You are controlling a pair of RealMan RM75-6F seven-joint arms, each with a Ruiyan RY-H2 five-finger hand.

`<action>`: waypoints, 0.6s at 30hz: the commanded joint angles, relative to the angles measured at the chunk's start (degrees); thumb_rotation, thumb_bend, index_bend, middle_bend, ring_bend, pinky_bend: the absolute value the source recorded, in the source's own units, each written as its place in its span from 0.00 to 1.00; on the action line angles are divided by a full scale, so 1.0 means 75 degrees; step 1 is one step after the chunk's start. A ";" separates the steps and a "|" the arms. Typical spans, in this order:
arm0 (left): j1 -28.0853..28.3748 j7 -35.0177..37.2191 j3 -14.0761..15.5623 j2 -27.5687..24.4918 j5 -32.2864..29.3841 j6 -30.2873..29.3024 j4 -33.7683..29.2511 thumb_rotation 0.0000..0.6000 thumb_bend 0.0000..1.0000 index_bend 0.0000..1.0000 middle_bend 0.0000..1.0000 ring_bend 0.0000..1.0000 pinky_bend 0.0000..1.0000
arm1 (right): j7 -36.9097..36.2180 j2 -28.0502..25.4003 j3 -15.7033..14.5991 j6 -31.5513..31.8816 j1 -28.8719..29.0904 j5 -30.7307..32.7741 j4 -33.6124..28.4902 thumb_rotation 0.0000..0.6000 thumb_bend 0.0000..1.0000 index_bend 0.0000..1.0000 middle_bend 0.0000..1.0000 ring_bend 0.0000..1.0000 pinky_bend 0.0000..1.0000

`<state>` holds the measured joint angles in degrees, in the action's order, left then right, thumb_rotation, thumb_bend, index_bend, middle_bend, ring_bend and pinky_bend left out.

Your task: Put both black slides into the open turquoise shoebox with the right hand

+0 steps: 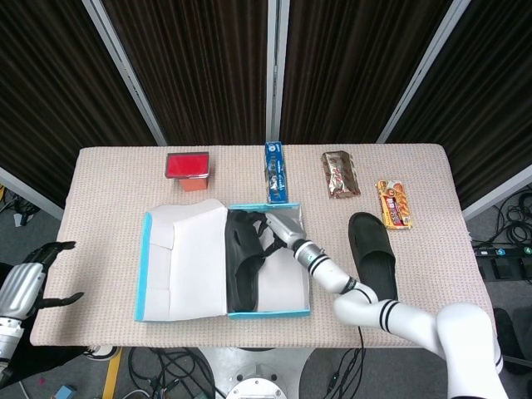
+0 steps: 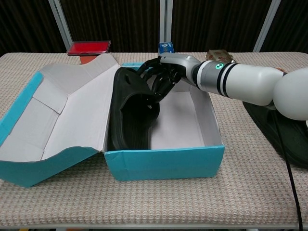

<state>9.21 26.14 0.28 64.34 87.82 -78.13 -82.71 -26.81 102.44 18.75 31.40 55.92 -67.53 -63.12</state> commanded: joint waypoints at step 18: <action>0.0069 -0.0224 -0.0046 -0.0059 -0.0043 0.0047 -0.0312 1.00 0.04 0.18 0.22 0.12 0.18 | 0.0150 -0.2140 0.0184 0.0710 -0.0613 -0.0319 -0.2676 1.00 0.00 0.00 0.13 0.00 0.19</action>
<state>9.72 24.47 -0.06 63.91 87.51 -77.77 -85.04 -26.75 90.77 19.27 34.78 52.86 -69.89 -78.15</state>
